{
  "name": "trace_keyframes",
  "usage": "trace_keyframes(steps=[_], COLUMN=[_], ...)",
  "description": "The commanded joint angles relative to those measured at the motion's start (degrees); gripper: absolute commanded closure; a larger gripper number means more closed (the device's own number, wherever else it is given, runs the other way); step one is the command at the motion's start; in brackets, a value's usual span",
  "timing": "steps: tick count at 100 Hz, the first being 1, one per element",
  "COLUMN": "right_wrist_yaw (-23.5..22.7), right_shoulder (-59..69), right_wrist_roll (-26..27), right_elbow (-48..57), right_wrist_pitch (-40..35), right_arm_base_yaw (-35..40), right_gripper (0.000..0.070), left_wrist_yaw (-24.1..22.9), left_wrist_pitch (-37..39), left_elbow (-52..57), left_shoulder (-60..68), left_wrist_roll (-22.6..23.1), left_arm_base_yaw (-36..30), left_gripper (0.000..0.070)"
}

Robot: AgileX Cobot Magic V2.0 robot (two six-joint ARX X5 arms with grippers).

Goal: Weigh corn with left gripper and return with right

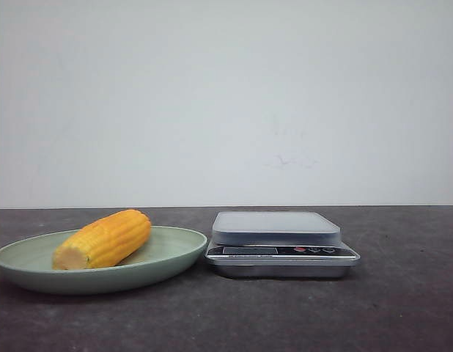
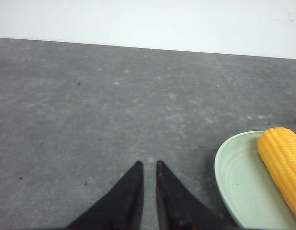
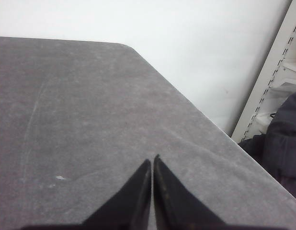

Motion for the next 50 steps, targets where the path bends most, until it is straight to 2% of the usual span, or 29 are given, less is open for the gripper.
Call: trace_keyframes(steps=[1, 50], right_wrist_yaw=[0.1, 0.1], right_shoulder=[-0.1, -0.1], right_wrist_roll=[0.8, 0.8], right_elbow=[-0.1, -0.1], right_wrist_pitch=[0.0, 0.0], right_arm_base_yaw=[-0.2, 2.3], right_gripper=[0.07, 0.07], left_wrist_yaw=[-0.1, -0.1], left_wrist_pitch=[-0.3, -0.3], left_elbow=[-1.0, -1.0], left_shoulder=[-0.1, -0.1], left_wrist_roll=[0.2, 0.2], left_arm_base_yaw=[0.0, 0.0], left_gripper=[0.07, 0.07])
